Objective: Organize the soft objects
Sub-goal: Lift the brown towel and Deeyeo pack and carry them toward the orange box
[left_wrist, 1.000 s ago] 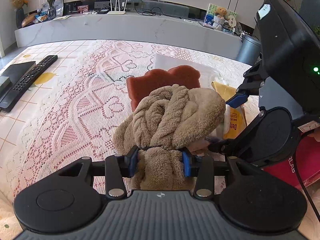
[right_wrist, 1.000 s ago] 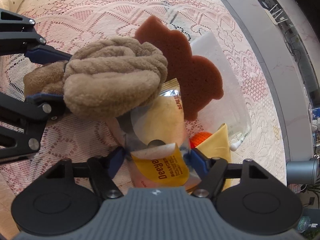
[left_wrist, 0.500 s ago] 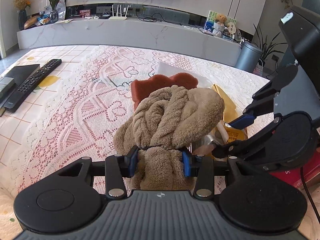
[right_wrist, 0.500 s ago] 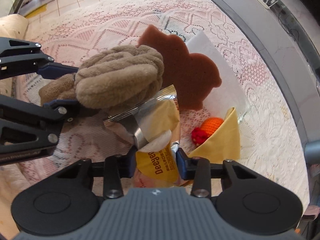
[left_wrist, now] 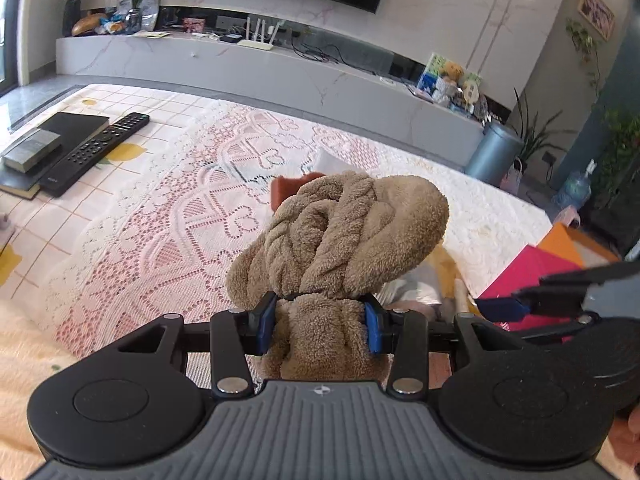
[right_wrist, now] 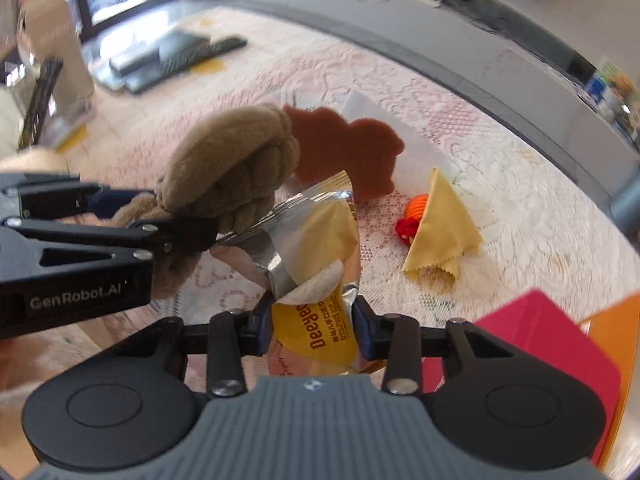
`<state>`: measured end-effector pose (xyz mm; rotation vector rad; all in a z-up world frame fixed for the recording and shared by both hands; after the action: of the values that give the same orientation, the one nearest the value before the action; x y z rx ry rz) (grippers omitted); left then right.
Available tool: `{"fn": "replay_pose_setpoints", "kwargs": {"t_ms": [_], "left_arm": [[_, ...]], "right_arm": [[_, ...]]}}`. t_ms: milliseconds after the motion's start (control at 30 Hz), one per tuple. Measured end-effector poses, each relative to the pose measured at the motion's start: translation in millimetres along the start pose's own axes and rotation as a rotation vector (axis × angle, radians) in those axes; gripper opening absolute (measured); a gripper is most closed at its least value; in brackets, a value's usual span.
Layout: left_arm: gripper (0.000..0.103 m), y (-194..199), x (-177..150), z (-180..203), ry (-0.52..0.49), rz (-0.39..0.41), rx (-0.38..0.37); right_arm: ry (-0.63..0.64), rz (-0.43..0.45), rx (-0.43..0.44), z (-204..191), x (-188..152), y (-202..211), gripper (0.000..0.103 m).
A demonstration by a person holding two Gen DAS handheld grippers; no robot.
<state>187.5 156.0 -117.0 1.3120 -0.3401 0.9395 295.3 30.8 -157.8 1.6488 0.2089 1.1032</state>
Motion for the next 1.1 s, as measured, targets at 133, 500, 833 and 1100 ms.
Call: {"fn": "replay_pose_setpoints", "kwargs": {"t_ms": [133, 500, 833, 1100], "left_arm": [[0.049, 6, -4, -3, 0.023, -0.018, 0.013], [0.049, 45, 0, 60, -0.072, 0.026, -0.088], [0.049, 53, 8, 177, -0.199, -0.002, -0.305], [0.049, 21, 10, 259, -0.258, -0.103, -0.435]], "right_arm": [[-0.133, 0.09, 0.033, 6, -3, 31, 0.04], [-0.28, 0.277, 0.037, 38, -20, 141, 0.04], [-0.357, 0.302, -0.148, 124, -57, 198, 0.04], [-0.461, 0.277, -0.247, 195, -87, 213, 0.04]]}}
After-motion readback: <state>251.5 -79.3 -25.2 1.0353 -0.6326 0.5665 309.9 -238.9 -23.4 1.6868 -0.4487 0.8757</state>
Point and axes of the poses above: each gripper's, at about its wrist camera, not at the fingertips, and y roughly against the way its jaws point, z to its right, x to its top, the point moved 7 cm from there along -y, roughly the way its jaws point, and after that the axes turned 1 degree about -y, right-handed, at the moved point
